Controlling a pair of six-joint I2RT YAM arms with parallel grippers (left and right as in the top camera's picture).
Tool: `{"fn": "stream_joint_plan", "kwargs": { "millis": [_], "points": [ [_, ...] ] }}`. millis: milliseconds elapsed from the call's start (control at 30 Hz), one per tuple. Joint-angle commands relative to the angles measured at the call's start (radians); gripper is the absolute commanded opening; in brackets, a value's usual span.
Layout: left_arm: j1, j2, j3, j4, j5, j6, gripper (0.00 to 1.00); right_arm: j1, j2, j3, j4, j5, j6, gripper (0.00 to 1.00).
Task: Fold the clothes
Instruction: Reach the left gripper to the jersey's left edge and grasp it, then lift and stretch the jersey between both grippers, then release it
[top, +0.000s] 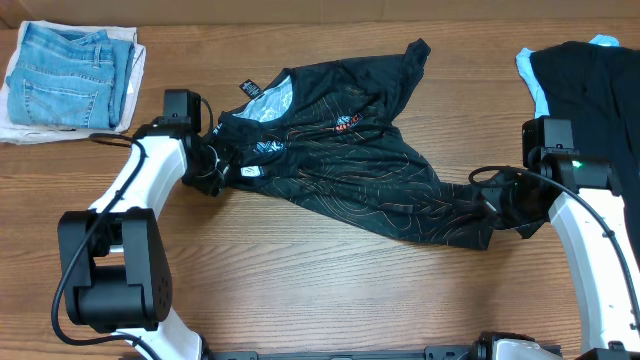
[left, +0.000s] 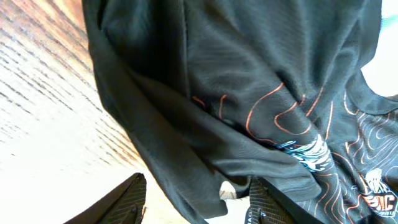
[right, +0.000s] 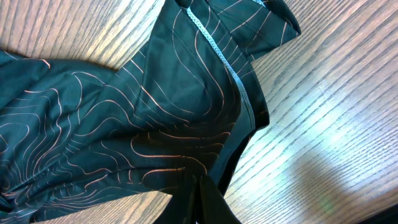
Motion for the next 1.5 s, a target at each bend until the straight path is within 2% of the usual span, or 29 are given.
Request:
{"fn": "stream_joint_plan", "kwargs": {
  "millis": [0, 133, 200, 333, 400, 467, 500, 533, 733, 900, 1133, 1467],
  "points": [
    [-0.005, -0.015, 0.018, -0.003, 0.000, 0.025, 0.57, 0.001, -0.005, 0.000, 0.004, 0.010, -0.002, 0.06],
    [-0.005, -0.014, 0.017, 0.008, 0.000, 0.013, 0.55, 0.001, -0.005, 0.000, 0.002, 0.010, -0.003, 0.06],
    [-0.005, -0.013, 0.017, 0.010, 0.000, -0.006, 0.49, 0.001, -0.005, 0.000, 0.002, 0.010, -0.002, 0.06],
    [-0.005, -0.011, 0.017, 0.010, 0.001, -0.020, 0.31, 0.001, -0.005, 0.000, -0.007, 0.010, -0.002, 0.06],
    [-0.005, -0.011, 0.017, 0.009, 0.001, -0.019, 0.26, 0.001, -0.005, 0.000, -0.010, 0.010, -0.002, 0.05],
    [-0.006, -0.011, 0.017, 0.009, 0.001, -0.019, 0.15, 0.001, -0.005, 0.000, -0.010, 0.009, -0.002, 0.05],
    [-0.006, -0.011, 0.017, 0.009, 0.001, -0.019, 0.06, 0.001, -0.005, 0.000, -0.010, 0.009, -0.002, 0.05],
    [-0.006, -0.011, 0.017, 0.008, 0.002, -0.019, 0.04, 0.001, -0.005, 0.000, -0.010, 0.009, -0.002, 0.04],
    [-0.006, -0.035, 0.027, -0.018, 0.009, 0.026, 0.04, 0.001, -0.019, 0.005, -0.021, 0.012, 0.013, 0.04],
    [-0.006, -0.142, 0.092, -0.126, -0.024, 0.110, 0.04, 0.001, -0.085, 0.060, -0.039, 0.013, 0.013, 0.04],
    [-0.028, -0.404, 0.181, -0.336, -0.173, 0.143, 0.04, 0.001, -0.251, 0.180, -0.069, 0.013, 0.010, 0.04],
    [-0.029, -0.743, 0.295, -0.486, -0.187, 0.206, 0.04, 0.001, -0.431, 0.344, -0.153, -0.037, -0.017, 0.04]
  ]
}}
